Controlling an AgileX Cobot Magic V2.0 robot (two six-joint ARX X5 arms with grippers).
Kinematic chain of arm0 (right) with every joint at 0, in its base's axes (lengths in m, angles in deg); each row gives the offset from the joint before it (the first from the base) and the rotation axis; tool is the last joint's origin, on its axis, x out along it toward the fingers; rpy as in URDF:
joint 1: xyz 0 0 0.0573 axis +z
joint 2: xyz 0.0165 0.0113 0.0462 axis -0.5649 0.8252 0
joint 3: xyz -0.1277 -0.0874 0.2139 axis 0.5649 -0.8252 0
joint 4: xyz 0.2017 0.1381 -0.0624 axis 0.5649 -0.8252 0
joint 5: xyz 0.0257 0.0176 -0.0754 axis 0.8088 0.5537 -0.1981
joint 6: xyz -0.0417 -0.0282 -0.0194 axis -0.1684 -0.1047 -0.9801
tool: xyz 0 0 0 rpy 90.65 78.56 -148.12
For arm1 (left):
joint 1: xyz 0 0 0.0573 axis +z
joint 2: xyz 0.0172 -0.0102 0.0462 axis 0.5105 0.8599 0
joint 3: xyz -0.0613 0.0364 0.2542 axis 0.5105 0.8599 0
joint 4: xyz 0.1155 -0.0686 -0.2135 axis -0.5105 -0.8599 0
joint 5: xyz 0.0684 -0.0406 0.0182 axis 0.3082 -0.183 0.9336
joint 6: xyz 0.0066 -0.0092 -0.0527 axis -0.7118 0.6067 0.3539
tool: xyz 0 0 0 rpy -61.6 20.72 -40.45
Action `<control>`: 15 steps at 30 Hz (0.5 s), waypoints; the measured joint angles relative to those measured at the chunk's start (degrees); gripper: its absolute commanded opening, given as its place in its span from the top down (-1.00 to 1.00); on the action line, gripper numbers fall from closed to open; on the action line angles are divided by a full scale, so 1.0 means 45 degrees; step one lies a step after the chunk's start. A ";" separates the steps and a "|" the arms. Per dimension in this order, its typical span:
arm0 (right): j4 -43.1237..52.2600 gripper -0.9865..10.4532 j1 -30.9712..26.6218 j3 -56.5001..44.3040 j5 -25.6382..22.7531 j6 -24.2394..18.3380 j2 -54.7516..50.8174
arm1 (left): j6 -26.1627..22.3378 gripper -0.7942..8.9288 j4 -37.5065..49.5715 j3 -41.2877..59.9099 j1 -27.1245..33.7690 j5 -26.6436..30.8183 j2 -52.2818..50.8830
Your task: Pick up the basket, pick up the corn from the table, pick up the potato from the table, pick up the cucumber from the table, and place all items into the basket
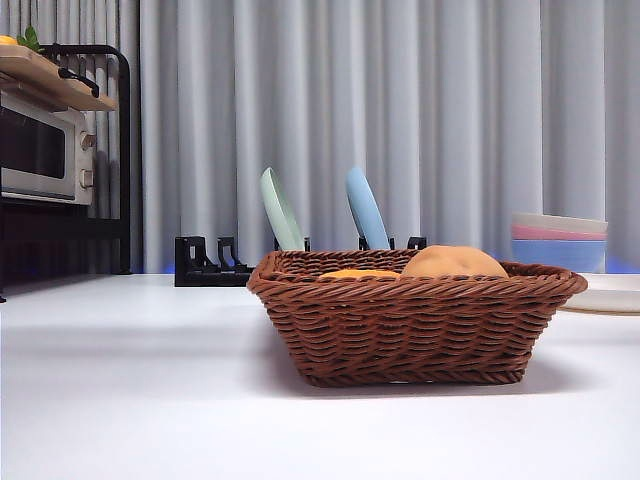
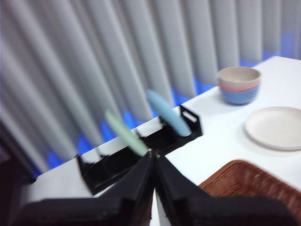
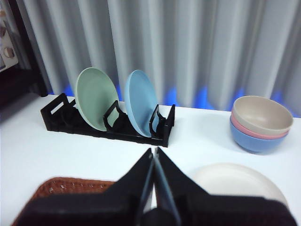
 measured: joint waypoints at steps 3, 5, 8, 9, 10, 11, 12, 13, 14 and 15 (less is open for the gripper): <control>0.0675 0.85 0.0068 -0.1753 -0.0034 -0.0068 -0.1132 | 0.0010 0.85 0.0962 0.2526 0.0160 0.0282 -0.1632; 0.1069 0.85 0.0073 -0.3191 -0.0029 -0.0073 -0.2103 | 0.0078 0.85 0.1413 0.4206 0.0160 0.0495 -0.2720; 0.0641 0.85 0.0073 -0.4760 -0.0029 0.0102 -0.3390 | 0.0437 0.85 0.1622 0.6023 0.0160 0.0559 -0.4051; 0.0272 0.83 0.0073 -0.4964 -0.0034 0.0272 -0.3560 | 0.0593 0.85 0.1569 0.6319 0.0160 0.0559 -0.4323; -0.0155 0.82 0.0073 -0.5013 -0.0141 0.0573 -0.3648 | 0.0733 0.84 0.1355 0.6421 0.0160 0.0563 -0.4488; -0.0253 0.82 0.0073 -0.5013 -0.0408 0.0952 -0.3643 | 0.0840 0.84 0.1341 0.6421 0.0160 0.0559 -0.4551; -0.0204 0.82 0.0073 -0.5008 -0.0729 0.1365 -0.3614 | 0.0899 0.84 0.1350 0.6368 0.0160 0.0563 -0.4614; -0.0160 0.82 0.0073 -0.5008 -0.0976 0.1666 -0.3555 | 0.0937 0.84 0.1331 0.6324 0.0160 0.0563 -0.4619; -0.0155 0.82 0.0073 -0.5008 -0.1049 0.1914 -0.3507 | 0.0976 0.84 0.1219 0.6285 0.0160 0.0559 -0.4653; -0.0175 0.82 0.0073 -0.5008 -0.1035 0.2113 -0.3449 | 0.0996 0.84 0.1059 0.6266 0.0160 0.0559 -0.4653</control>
